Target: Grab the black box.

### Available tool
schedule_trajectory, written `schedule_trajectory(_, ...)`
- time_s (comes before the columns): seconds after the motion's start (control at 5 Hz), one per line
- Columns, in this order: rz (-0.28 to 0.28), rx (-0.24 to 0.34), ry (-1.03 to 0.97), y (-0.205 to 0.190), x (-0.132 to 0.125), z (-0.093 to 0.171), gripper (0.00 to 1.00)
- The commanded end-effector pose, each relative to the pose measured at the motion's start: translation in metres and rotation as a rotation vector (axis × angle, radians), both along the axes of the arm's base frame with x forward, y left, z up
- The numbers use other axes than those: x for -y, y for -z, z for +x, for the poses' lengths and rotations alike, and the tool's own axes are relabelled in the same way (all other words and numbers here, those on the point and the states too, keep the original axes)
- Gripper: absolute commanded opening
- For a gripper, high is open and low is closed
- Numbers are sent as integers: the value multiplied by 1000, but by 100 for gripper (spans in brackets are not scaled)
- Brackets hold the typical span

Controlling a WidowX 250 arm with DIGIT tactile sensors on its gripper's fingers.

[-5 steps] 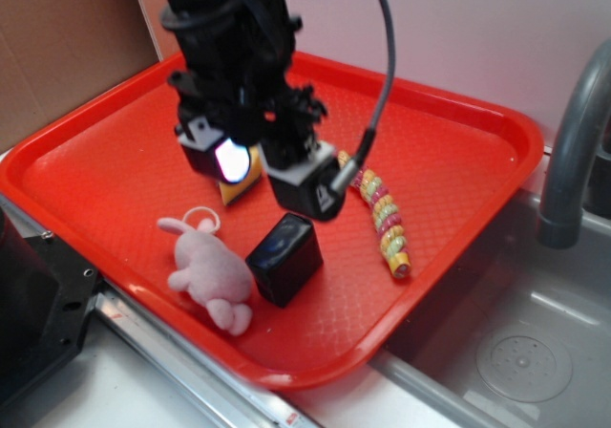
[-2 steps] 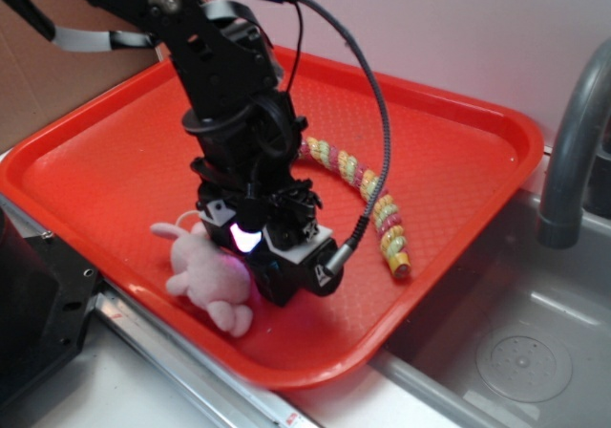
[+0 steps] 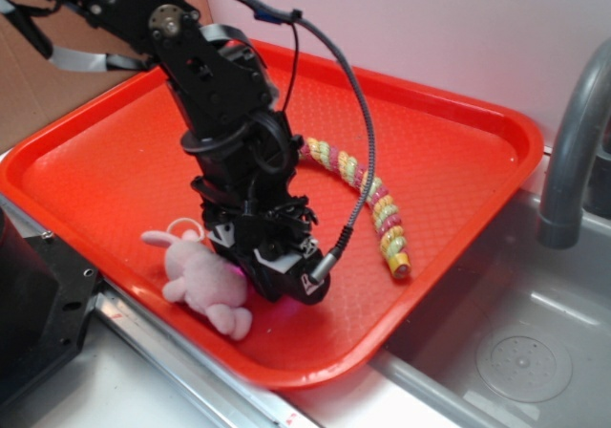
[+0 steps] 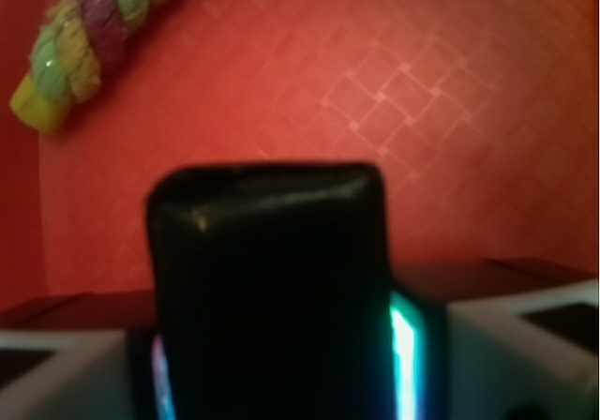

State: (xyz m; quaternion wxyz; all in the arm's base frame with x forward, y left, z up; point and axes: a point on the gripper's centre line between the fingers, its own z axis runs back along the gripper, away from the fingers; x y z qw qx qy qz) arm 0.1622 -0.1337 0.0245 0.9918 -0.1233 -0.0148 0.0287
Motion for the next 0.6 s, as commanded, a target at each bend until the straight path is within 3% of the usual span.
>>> schedule_trajectory(0.0,125,97,175,-57,-25,4,0)
schedule_trajectory(0.2,-29,211,-39,-102,-80,-2,0)
schedule_trajectory(0.4,-22,296,-41,-152,-130,-4,0)
